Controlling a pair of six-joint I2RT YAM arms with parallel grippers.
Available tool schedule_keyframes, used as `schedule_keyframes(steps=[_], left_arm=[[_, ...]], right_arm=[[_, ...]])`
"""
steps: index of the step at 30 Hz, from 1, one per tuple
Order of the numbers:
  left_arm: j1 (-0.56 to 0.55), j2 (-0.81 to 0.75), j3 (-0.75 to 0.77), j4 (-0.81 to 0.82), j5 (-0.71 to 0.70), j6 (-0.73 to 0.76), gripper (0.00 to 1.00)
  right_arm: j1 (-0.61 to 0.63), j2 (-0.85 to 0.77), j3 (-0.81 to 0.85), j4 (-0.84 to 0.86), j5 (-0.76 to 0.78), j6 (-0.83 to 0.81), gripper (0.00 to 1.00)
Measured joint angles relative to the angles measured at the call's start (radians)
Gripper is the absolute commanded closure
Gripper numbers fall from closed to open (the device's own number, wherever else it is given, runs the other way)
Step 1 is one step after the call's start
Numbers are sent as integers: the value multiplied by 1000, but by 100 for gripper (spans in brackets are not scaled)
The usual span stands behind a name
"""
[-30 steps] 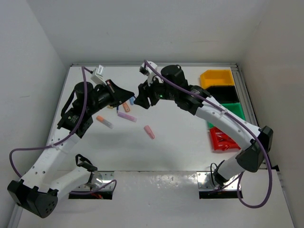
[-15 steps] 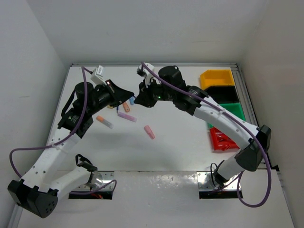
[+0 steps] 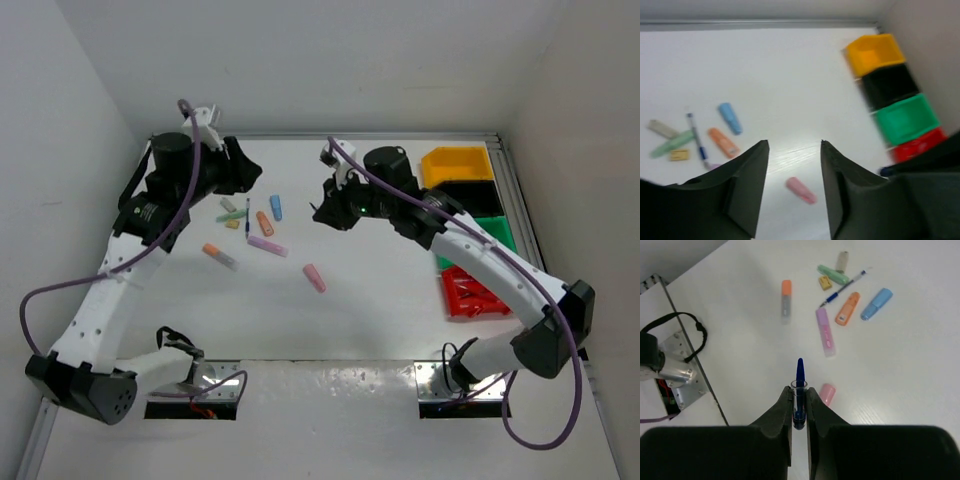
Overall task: Sort the stationery into containers
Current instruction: Pick up the pen cap from the center of the board, then pick up the pen from the center of the board.
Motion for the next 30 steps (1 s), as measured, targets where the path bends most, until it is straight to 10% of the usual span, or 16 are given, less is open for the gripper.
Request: schedule_keyframes(steps=[15, 30], left_arm=[[70, 732, 298, -314, -211, 308, 54], [144, 1023, 489, -255, -180, 320, 63]], right_arm=[[-112, -108, -165, -45, -31, 1, 100], [-143, -106, -197, -45, -80, 30, 100]])
